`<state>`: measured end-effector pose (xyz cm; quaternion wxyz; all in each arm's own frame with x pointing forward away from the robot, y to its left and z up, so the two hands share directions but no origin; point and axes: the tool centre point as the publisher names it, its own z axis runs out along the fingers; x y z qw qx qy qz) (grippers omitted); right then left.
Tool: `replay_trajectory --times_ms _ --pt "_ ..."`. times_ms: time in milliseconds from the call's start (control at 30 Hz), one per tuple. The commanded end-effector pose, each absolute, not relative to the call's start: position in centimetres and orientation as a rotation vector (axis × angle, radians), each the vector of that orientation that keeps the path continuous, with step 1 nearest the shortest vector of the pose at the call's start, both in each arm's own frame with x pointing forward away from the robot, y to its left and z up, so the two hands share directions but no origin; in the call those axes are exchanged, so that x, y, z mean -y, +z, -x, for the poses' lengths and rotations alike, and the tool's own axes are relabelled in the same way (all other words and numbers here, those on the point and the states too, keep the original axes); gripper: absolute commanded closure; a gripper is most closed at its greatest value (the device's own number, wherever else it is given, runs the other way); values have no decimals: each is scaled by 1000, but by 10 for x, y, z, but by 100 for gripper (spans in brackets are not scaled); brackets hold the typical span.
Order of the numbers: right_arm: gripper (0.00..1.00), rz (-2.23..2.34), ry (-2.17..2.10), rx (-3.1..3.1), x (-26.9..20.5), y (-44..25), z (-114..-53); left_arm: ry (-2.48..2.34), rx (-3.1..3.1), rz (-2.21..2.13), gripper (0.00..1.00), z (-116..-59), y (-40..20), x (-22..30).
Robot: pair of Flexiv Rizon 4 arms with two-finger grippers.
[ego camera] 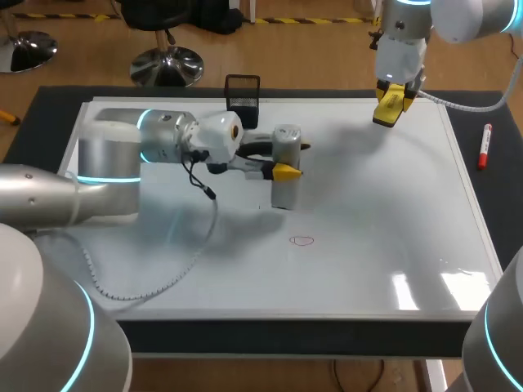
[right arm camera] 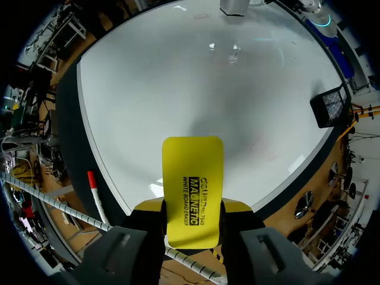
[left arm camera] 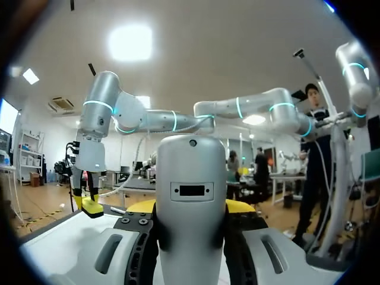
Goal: Pick up the inspection probe, press it on each red-marked spot on the whiteboard one by one, put down the probe, pick up the eraser, and wipe off all the red marks.
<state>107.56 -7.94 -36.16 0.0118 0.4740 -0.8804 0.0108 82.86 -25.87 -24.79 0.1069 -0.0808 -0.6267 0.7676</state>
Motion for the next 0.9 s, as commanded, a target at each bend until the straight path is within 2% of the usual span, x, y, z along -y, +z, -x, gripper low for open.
replay_trajectory --times_ms 33,500,900 --pt "100 -1479 37 2741 80 -360 -1076 2307 1856 199 100 -838 -236 237" --pt "100 -1479 37 2741 80 -360 -1076 2390 1903 24 100 -902 -238 184" --pt "100 -1479 37 2741 80 -360 -1076 2421 1901 -64 100 -924 -247 161"
